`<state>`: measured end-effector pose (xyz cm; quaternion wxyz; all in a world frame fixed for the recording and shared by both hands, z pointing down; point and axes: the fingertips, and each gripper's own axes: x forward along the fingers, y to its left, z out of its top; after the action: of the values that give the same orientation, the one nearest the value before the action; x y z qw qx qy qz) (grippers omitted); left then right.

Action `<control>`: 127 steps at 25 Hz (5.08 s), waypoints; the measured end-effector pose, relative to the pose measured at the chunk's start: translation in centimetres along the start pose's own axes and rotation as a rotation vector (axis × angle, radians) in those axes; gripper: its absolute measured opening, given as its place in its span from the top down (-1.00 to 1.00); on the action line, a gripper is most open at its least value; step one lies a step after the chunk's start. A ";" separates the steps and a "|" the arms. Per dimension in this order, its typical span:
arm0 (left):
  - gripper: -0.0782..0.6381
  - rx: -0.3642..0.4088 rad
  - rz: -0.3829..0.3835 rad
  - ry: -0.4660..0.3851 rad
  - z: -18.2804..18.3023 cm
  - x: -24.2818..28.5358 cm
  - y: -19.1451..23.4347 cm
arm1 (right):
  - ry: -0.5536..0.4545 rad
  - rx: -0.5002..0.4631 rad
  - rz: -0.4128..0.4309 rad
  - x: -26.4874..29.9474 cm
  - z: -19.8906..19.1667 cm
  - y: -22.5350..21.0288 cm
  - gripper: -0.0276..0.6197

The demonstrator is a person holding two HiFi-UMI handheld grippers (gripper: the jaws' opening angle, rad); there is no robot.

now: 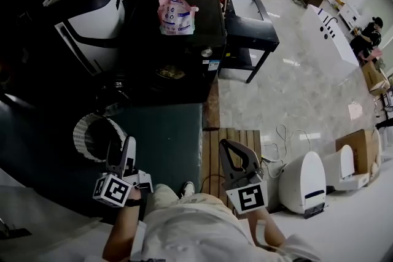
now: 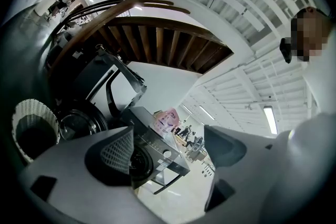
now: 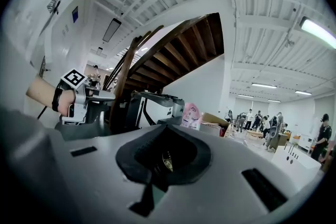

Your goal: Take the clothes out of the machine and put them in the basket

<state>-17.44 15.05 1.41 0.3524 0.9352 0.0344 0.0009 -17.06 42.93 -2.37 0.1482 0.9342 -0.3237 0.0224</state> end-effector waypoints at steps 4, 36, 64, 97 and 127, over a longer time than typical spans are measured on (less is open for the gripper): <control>-0.37 0.001 -0.012 0.001 -0.1 2.0 0.2 | 0.011 -0.006 0.032 1.8 -0.3 0.2 0.88; -0.37 -0.061 -0.229 0.396 -4.2 31.7 15.9 | 0.282 0.081 -0.173 28.2 -2.7 0.2 0.88; -0.37 0.432 -0.416 0.399 -42.4 50.2 33.2 | 0.030 -0.046 -0.003 44.3 -41.7 -3.3 0.88; -0.48 1.186 -0.703 0.752 -58.6 67.4 40.7 | -0.300 -0.108 -0.050 47.9 -55.8 -0.4 0.88; -0.28 1.679 -0.509 1.297 -66.9 72.2 53.6 | -0.158 -0.101 -0.149 45.0 -60.1 -4.7 0.88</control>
<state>56.25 23.69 85.40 -0.4938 0.6646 0.3958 0.3972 24.61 37.00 60.04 0.1705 0.9459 -0.2647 -0.0788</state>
